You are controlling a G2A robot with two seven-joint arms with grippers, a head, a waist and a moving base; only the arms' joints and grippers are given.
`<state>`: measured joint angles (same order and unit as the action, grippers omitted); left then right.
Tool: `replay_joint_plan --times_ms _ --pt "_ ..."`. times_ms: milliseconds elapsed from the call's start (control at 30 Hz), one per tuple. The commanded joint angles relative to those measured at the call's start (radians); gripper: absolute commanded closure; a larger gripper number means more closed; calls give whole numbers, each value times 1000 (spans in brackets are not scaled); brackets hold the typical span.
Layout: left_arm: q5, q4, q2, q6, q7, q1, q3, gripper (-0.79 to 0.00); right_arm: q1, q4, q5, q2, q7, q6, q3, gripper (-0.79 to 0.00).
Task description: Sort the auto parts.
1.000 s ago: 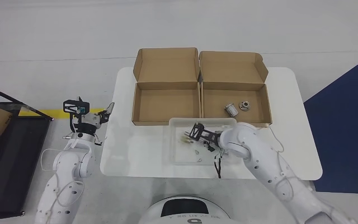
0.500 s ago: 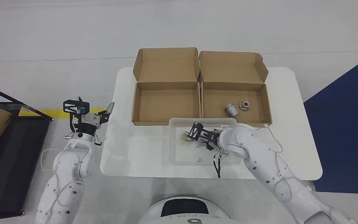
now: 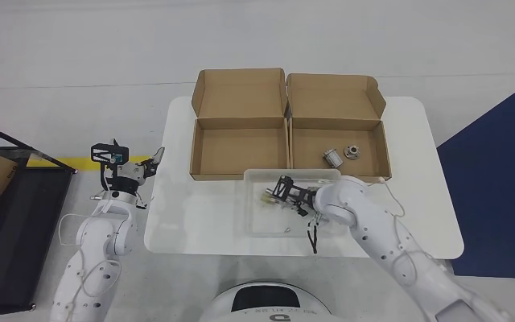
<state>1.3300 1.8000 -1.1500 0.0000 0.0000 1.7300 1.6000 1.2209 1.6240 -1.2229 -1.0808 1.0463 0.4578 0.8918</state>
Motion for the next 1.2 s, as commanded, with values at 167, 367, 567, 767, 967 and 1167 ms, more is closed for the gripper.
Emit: replay_joint_plan --times_ms 167,367,567,767,967,1167 --pt "0 0 0 0 0 0 0 -785 -5 18 -23 -1 29 -16 -3 0" --pt "0 0 0 0 0 0 0 -785 60 131 -43 20 -8 5 54 0" --pt "0 0 0 0 0 0 0 -785 181 285 -68 53 -94 18 174 0" --pt "0 0 0 0 0 0 0 -785 314 383 -30 78 -332 12 340 0" --pt "0 0 0 0 0 0 0 -785 395 354 123 92 -613 98 496 0" --pt "0 0 0 0 0 0 0 -785 351 239 397 99 -691 276 573 0"
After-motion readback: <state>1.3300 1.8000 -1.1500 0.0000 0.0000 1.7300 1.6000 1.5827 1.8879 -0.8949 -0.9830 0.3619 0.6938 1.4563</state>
